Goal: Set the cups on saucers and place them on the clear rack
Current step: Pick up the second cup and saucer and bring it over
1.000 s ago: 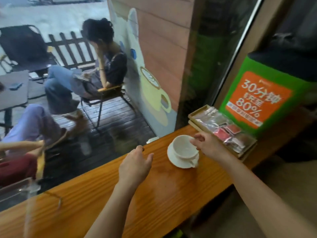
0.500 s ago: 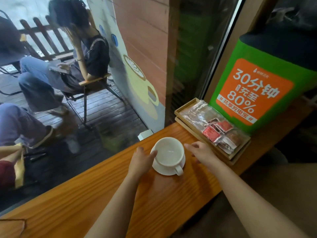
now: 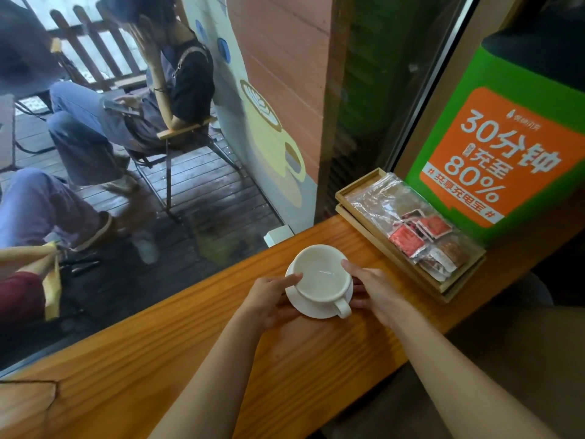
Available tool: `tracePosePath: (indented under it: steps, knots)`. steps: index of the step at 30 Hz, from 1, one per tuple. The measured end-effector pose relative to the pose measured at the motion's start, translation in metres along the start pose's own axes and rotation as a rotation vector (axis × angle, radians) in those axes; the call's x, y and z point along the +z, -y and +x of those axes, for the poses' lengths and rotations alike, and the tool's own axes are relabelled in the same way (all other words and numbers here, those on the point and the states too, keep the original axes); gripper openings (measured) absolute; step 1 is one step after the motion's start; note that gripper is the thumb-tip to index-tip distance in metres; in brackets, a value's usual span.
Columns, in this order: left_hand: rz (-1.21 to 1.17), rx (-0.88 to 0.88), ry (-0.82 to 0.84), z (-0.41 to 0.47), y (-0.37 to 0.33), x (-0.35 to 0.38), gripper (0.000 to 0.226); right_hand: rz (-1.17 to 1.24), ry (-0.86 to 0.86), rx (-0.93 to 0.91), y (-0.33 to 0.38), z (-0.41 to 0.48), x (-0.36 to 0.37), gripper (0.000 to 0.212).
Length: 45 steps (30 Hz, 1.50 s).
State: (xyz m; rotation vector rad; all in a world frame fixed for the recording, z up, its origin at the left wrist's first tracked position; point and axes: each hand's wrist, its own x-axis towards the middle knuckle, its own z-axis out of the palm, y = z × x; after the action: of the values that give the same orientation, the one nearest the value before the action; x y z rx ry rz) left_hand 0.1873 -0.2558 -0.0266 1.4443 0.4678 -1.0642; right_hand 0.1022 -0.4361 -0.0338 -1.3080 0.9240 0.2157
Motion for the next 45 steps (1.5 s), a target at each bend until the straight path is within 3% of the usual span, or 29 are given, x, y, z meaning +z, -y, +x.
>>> tracePosePath:
  steps: [4,11,16,21,24,34,38,45]
  knots:
    - [-0.003,0.068,-0.005,-0.006,0.000,-0.007,0.062,0.009,0.008,-0.050,0.003,-0.009,0.007,0.049]
    - [-0.018,0.287,0.032,-0.043,-0.017,-0.042,0.030,-0.128,0.097,-0.217,0.042,-0.042,0.037,0.051]
    - [-0.068,0.429,-0.047,-0.089,-0.031,-0.082,0.041,-0.197,0.118,-0.316,0.073,-0.075,0.086,0.050]
    - [-0.097,0.550,-0.137,-0.147,-0.037,-0.133,0.038,-0.211,0.228,-0.402,0.096,-0.112,0.145,0.048]
    - [-0.094,0.611,-0.170,-0.188,-0.037,-0.169,0.052,-0.216,0.308,-0.457,0.103,-0.137,0.182,0.046]
    - [-0.171,0.709,-0.282,-0.291,-0.008,-0.282,0.038,-0.243,0.542,-0.548,0.087,-0.215,0.299,0.039]
    - [-0.223,0.701,-0.350,-0.310,0.015,-0.319,0.053,-0.262,0.559,-0.507,0.065,-0.235,0.338,0.040]
    - [-0.327,0.612,-0.460,-0.315,0.055,-0.364,0.037,-0.320,0.592,-0.458,0.021,-0.252,0.388,0.043]
